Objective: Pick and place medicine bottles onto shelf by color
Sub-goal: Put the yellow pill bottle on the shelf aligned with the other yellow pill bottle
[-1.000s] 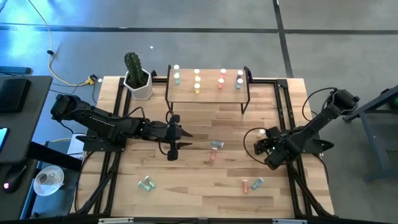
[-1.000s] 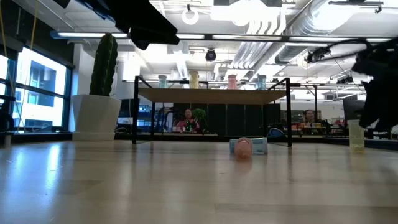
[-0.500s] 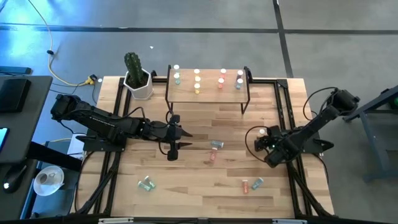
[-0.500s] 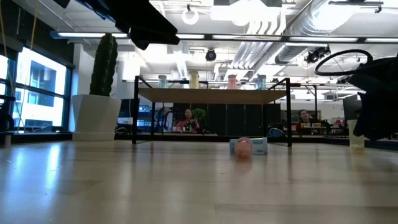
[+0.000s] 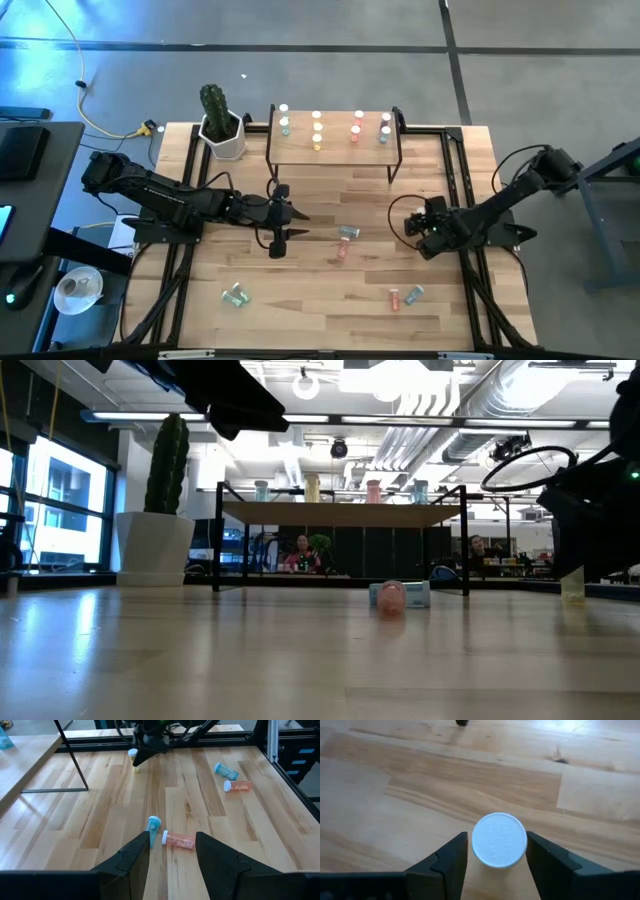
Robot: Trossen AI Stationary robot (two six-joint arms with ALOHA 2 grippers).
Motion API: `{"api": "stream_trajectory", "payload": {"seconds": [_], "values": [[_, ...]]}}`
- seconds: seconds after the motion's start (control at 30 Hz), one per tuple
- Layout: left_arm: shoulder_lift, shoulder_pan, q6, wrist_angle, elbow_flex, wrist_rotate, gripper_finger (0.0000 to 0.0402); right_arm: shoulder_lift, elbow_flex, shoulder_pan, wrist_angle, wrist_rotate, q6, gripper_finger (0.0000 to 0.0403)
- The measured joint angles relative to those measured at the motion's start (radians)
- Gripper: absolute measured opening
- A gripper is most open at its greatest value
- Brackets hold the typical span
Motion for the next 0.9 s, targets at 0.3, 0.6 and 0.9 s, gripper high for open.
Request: {"api": "stream_trajectory", "payload": {"seconds": [0.3,0.6,0.9], "values": [[0.000,0.000,0.000,-0.007,0.000,0.000,0.0149,0.122,0.000,-0.019,0.067,-0.037,-0.007,0.0185],[0.000,0.000,0.025,-0.006,0.000,0.000,0.0149,0.181,0.000,-0.019,0.099,-0.037,0.004,0.0140],[0.000,0.000,0.025,-0.006,0.000,0.000,0.0149,0.181,0.001,-0.018,0.105,-0.033,0.003,0.0095]]}}
